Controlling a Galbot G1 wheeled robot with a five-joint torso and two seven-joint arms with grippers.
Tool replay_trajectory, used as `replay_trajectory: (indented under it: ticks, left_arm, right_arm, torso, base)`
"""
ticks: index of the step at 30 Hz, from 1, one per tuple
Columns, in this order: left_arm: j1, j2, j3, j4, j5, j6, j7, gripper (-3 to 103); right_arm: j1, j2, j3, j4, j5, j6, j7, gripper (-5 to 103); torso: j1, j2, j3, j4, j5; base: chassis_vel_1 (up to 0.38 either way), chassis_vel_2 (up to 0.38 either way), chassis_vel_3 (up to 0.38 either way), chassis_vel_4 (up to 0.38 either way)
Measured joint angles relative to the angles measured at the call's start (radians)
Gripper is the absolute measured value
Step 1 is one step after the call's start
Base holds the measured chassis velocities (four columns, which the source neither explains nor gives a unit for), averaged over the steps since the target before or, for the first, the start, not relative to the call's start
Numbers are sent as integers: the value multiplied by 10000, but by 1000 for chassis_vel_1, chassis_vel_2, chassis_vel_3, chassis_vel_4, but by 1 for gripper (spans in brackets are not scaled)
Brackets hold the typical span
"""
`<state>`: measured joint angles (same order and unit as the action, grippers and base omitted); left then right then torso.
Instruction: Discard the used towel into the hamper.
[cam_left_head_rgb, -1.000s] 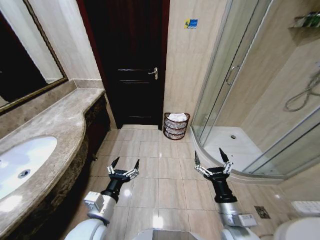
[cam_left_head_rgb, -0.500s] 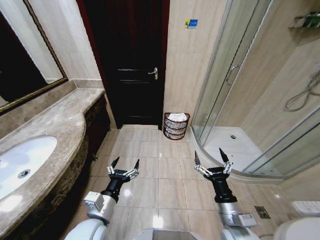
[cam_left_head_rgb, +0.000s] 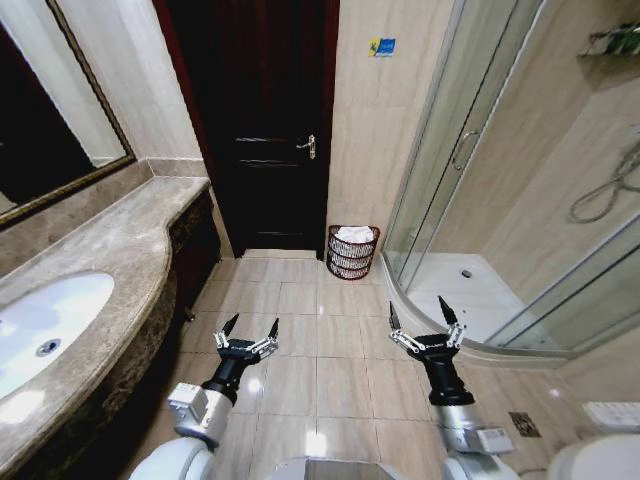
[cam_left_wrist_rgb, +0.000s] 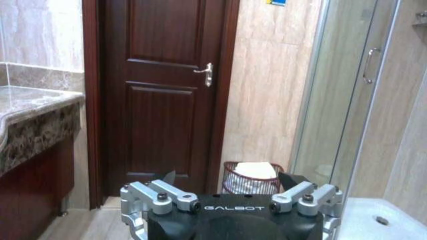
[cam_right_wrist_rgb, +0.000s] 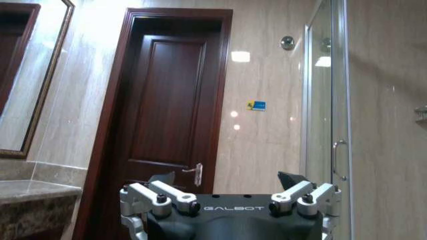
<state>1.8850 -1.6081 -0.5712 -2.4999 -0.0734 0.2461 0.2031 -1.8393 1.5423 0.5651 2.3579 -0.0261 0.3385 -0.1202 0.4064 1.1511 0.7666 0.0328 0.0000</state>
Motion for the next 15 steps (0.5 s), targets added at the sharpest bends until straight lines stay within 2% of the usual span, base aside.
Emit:
replay_trajectory:
  ticks: [15]
  left_arm:
    - [0,1,0,0,0,0,0,100]
  right_arm:
    - [0,0,0,0,0,0,0,100]
  torso:
    - [0,0,0,0,0]
  base:
    - [0,0,0,0]
